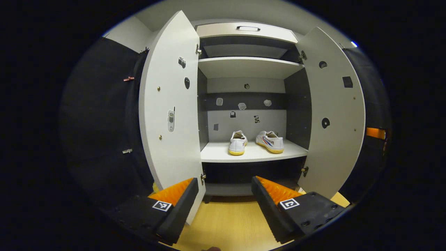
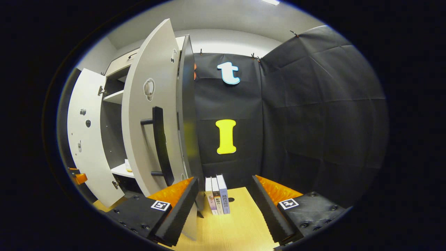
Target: Grab one shoe with the right hand and put it into the shoe cabinet, grab the other shoe with the left hand and put it into the shoe cabinet; then close the right door with the right hand and the left door with the left hand.
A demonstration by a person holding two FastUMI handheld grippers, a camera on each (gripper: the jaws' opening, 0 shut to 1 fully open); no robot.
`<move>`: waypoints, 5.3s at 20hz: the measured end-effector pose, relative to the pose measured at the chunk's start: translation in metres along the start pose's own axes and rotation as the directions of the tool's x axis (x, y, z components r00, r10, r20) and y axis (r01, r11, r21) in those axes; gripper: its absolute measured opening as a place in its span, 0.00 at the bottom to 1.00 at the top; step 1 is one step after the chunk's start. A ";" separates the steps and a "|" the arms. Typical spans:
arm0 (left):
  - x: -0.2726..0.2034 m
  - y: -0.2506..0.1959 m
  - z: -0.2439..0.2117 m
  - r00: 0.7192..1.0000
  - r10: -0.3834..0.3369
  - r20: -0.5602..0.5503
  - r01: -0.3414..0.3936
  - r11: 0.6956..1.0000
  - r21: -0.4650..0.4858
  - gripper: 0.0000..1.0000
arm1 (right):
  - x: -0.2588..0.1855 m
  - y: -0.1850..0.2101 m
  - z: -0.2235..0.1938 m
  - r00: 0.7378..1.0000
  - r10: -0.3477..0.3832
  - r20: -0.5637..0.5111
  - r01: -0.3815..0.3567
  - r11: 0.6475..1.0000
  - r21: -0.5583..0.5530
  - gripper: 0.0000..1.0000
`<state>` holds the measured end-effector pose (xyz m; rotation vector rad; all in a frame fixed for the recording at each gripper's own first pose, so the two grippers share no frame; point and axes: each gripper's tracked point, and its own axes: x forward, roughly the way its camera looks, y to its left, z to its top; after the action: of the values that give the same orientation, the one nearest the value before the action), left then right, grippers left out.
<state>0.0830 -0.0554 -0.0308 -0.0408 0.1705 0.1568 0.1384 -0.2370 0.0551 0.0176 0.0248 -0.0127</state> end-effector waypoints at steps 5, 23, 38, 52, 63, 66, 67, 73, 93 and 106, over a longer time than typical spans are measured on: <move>-0.008 -0.011 -0.008 1.000 -0.026 -0.007 0.027 0.998 0.051 0.96 | 0.027 0.013 0.033 0.998 0.062 0.026 -0.062 0.998 -0.006 0.96; -0.013 -0.004 -0.016 0.998 -0.066 -0.024 0.067 0.997 0.038 0.96 | 0.036 0.060 0.043 0.991 0.136 -0.004 -0.137 0.990 -0.028 0.96; -0.031 0.075 -0.026 0.999 -0.002 -0.032 0.002 1.000 0.003 0.96 | 0.033 0.211 0.027 0.962 0.274 -0.018 -0.275 0.960 -0.056 0.96; -0.046 0.211 -0.015 0.990 0.137 -0.017 -0.138 0.987 -0.086 0.97 | -0.034 0.257 -0.091 0.953 0.239 -0.185 -0.241 0.971 0.011 0.98; 0.010 0.271 0.076 0.992 0.064 0.104 -0.056 0.995 -0.083 0.95 | -0.086 0.222 -0.183 0.931 0.086 -0.355 -0.074 0.996 0.046 0.99; 0.032 0.277 0.100 0.992 0.028 0.122 -0.016 0.996 -0.093 0.95 | -0.098 0.218 -0.191 0.928 0.067 -0.368 -0.055 0.998 0.043 0.99; 0.036 0.280 0.107 0.992 0.019 0.127 -0.007 0.995 -0.095 0.95 | -0.103 0.217 -0.194 0.926 0.061 -0.373 -0.049 0.998 0.041 0.99; 0.058 0.276 0.141 0.987 -0.051 0.153 0.073 0.988 -0.137 0.95 | -0.124 0.213 -0.215 0.910 0.039 -0.414 -0.027 0.999 0.035 0.98; 0.051 0.215 0.157 0.988 -0.056 0.143 0.058 0.998 -0.010 0.96 | -0.104 0.182 -0.223 0.899 0.087 -0.429 -0.061 0.995 0.073 0.99; 0.061 0.048 0.161 0.961 -0.221 0.165 0.240 0.965 -0.109 0.96 | -0.058 0.157 -0.207 0.910 0.132 -0.393 -0.101 0.990 0.097 0.99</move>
<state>0.1615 0.0096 0.1156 -0.1754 0.0023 -0.0631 0.0768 -0.0755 -0.1478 0.0962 0.4335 0.1106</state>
